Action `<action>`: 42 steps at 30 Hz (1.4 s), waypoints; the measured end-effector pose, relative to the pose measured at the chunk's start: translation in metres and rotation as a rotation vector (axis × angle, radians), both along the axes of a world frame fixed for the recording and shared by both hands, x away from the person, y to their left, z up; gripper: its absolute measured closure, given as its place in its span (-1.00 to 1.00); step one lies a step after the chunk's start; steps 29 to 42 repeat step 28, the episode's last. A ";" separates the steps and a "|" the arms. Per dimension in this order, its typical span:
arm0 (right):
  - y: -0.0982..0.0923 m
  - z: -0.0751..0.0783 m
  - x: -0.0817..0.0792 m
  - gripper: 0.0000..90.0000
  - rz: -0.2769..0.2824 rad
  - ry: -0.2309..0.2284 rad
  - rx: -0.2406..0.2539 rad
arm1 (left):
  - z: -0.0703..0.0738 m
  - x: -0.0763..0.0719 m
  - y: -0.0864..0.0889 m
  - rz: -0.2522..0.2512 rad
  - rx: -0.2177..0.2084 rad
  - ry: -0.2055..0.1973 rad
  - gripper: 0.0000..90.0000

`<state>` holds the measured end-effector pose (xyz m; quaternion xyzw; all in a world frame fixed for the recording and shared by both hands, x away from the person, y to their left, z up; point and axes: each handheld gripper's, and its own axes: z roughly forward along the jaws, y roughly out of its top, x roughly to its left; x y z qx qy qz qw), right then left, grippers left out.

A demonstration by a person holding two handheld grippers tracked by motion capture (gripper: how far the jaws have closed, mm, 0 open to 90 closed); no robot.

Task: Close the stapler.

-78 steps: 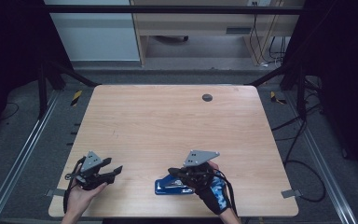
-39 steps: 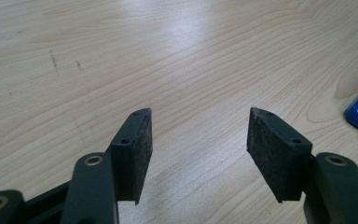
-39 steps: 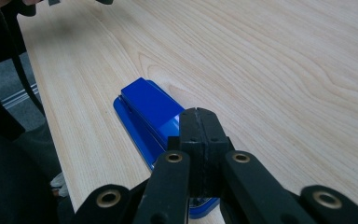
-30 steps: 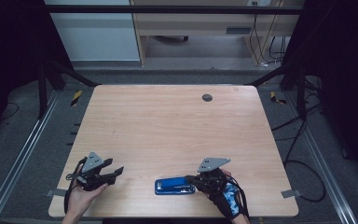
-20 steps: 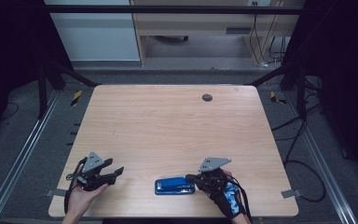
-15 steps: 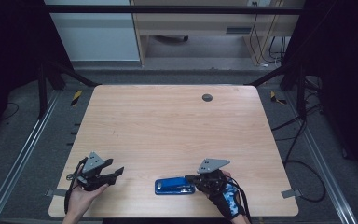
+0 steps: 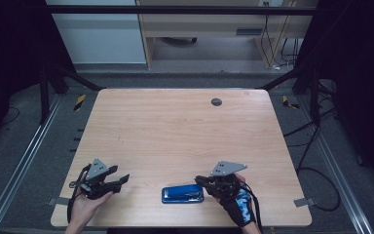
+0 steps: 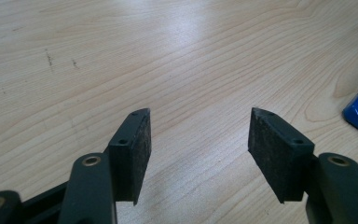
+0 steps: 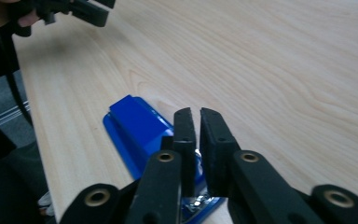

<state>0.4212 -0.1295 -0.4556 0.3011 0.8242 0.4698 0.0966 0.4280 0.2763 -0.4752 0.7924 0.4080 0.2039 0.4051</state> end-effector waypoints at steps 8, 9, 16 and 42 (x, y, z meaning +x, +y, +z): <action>-0.029 -0.003 0.013 0.58 -0.136 -0.025 -0.022 | -0.002 0.001 0.001 0.007 -0.003 0.004 -0.17; -0.032 -0.004 0.014 0.55 -0.155 -0.021 -0.027 | -0.002 0.002 0.001 0.008 -0.002 0.004 -0.17; -0.054 -0.011 0.025 0.16 -0.295 -0.025 -0.092 | -0.003 0.002 0.002 0.013 0.001 0.005 -0.20; -0.097 -0.023 0.041 -0.20 -0.472 0.022 -0.199 | -0.003 0.007 0.010 0.058 0.003 0.003 -0.26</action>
